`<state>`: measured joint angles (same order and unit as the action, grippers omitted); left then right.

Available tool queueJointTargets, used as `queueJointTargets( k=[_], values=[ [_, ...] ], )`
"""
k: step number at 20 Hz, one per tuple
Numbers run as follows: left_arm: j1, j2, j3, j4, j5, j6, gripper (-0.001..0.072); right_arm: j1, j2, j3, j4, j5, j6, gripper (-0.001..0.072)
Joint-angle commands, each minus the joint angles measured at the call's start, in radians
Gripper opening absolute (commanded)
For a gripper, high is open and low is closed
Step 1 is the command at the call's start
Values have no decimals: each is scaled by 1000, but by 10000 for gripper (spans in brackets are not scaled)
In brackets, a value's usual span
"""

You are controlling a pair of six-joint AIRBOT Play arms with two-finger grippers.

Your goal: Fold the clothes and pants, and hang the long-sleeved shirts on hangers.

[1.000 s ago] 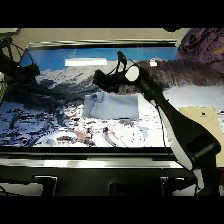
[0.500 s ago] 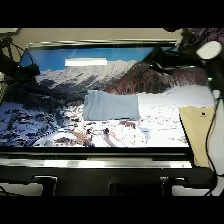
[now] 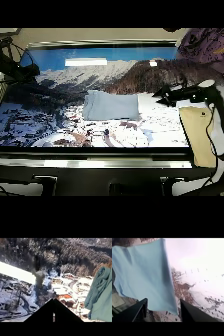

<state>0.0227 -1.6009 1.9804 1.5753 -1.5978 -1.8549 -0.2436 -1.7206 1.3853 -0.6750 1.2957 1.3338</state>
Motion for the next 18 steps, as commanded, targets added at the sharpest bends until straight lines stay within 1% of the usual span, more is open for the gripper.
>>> queueJointTargets(
  k=[1,3,4,9,10,12,13,14,16,18],
  values=[
    [1,0,0,0,0,0,19,64,-103,-62,81,-48,-96,470],
    [1,0,0,0,0,0,19,108,-142,-62,92,-81,-101,393],
    [1,0,0,0,0,0,19,125,-157,-62,92,-95,-100,379],
    [1,0,0,0,0,-3,19,184,-179,-62,101,-153,-100,370],
    [1,0,0,0,0,-3,18,187,-179,-62,106,-159,-101,293],
    [1,0,0,0,0,-3,19,194,-179,-62,119,-159,-101,176],
    [1,0,0,0,0,-3,19,194,-178,-61,127,-148,-101,59],
    [1,0,0,0,0,-3,19,192,-174,-60,138,-140,-98,29],
    [1,0,0,0,0,-4,18,176,-140,-26,135,-141,-55,27],
    [1,0,0,0,0,-4,19,134,-111,65,61,-166,53,27]
  ],
)
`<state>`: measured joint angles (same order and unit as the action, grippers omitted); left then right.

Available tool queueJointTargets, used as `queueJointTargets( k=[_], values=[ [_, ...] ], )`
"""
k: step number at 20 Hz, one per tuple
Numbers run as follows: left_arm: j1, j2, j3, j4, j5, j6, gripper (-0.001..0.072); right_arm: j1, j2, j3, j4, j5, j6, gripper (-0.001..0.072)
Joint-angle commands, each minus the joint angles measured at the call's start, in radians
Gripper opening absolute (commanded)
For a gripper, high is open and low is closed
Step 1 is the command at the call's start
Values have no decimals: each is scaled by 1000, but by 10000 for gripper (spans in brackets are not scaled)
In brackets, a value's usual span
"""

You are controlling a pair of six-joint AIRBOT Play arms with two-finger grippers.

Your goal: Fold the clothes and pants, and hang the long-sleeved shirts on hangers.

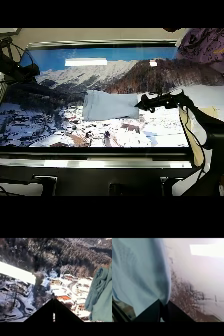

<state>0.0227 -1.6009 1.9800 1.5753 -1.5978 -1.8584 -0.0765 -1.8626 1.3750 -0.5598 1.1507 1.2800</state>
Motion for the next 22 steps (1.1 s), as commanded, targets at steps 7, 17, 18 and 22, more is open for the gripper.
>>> queueJointTargets(
  k=[7,17,18,22],
  values=[
    [0,0,0,0,-34,0,18,-241,36,417,-162,-16,359,26],
    [0,2,0,0,-38,-1,18,-481,162,597,-599,28,795,27],
    [0,3,0,0,-38,-1,19,-493,185,597,-636,37,829,27],
    [0,10,0,0,-38,0,18,-506,275,597,-810,127,964,27]
  ],
)
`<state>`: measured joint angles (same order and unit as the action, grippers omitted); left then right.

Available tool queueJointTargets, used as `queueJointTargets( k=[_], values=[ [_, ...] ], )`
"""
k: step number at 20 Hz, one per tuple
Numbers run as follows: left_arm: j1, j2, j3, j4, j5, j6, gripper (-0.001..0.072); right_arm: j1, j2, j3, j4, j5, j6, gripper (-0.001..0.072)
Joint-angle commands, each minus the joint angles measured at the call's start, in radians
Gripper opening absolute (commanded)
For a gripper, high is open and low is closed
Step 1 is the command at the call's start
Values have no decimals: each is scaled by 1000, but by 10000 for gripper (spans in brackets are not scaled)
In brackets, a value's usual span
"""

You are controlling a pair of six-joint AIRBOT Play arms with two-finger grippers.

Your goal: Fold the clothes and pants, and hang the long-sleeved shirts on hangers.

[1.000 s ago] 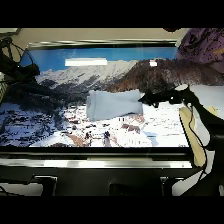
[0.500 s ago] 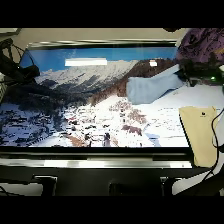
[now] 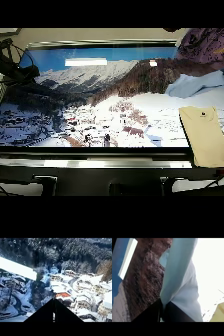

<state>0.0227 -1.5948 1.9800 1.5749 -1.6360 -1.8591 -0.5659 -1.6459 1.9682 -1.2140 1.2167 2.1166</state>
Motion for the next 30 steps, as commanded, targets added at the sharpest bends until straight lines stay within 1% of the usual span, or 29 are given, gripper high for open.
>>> queueJointTargets(
  k=[1,4,9,13,16,18,21,26,30],
  values=[
    [0,4,0,0,0,0,18,-17,74,4,-175,96,149,27],
    [-3,5,0,0,0,0,18,-17,108,4,-239,225,201,27],
    [-25,5,0,0,0,1,18,-17,153,4,-399,447,203,27],
    [-37,5,0,-1,0,1,18,-14,169,0,-449,553,199,27],
    [-37,5,0,0,0,1,18,-14,169,-32,-484,624,169,27],
    [-37,4,0,0,1,1,18,-14,188,-78,-515,631,146,28],
    [-37,4,0,0,1,1,19,-14,269,-248,-570,592,146,29],
    [-37,4,0,0,0,1,18,-17,448,-645,-649,423,150,29],
    [-37,4,0,0,-7,1,18,-17,512,-879,-676,316,150,29]
  ],
)
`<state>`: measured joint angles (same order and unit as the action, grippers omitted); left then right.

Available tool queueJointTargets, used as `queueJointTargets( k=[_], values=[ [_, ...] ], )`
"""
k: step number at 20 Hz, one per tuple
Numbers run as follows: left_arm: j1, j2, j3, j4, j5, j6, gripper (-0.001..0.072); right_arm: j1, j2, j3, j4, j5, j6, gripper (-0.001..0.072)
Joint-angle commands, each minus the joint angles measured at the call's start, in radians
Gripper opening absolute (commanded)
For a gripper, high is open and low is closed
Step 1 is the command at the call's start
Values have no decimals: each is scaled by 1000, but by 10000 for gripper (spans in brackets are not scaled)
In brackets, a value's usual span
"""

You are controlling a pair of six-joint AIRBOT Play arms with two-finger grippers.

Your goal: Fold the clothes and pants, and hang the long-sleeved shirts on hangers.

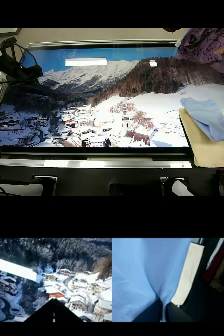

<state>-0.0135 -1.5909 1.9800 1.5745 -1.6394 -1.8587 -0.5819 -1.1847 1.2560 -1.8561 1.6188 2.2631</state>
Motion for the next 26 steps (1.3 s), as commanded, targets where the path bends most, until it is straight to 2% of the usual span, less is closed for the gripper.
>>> queueJointTargets(
  k=[1,5,10,26],
  values=[
    [0,0,0,0,-5,1,19,-1,52,-213,-43,-97,3,30],
    [0,0,0,1,-4,1,19,-1,52,-335,-122,-160,3,30],
    [0,0,0,0,-4,0,19,-1,52,-384,-131,-231,3,29],
    [0,0,0,0,-3,1,18,-1,51,-473,-206,-241,-53,29]
  ],
)
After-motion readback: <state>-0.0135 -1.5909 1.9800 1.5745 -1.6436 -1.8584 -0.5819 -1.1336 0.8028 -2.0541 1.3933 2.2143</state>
